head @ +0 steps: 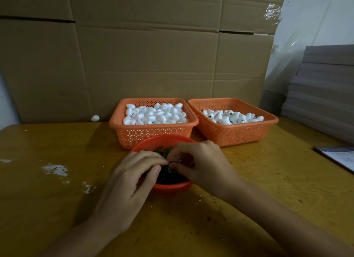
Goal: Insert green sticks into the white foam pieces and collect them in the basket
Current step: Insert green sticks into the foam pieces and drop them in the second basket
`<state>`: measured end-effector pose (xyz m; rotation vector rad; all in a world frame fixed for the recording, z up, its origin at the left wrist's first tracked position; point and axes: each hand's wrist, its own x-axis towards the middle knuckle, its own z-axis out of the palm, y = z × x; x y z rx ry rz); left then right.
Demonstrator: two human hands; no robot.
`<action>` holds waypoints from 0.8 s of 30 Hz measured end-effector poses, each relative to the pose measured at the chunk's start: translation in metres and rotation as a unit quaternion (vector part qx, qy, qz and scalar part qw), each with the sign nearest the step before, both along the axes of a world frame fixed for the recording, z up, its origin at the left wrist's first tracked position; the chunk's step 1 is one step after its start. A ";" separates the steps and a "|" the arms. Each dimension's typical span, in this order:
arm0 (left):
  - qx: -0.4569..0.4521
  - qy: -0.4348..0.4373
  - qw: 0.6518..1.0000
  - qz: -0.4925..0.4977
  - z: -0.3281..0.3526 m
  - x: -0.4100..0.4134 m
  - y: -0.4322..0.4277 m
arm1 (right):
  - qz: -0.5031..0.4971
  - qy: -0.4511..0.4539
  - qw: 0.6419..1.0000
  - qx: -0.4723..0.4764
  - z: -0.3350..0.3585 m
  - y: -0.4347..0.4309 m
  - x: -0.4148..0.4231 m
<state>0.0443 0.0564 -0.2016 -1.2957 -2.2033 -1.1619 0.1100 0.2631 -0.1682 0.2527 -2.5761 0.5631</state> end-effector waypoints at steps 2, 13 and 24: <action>-0.021 0.027 0.999 0.006 0.000 0.000 0.000 | 0.000 -0.012 1.000 -0.007 -0.001 0.000 0.000; -0.012 0.051 0.998 0.025 0.012 -0.001 0.003 | 0.008 -0.074 0.997 0.025 0.000 -0.005 0.000; -0.364 -0.088 0.913 0.160 0.097 -0.110 0.052 | -0.001 -0.052 0.998 0.035 0.000 -0.007 0.002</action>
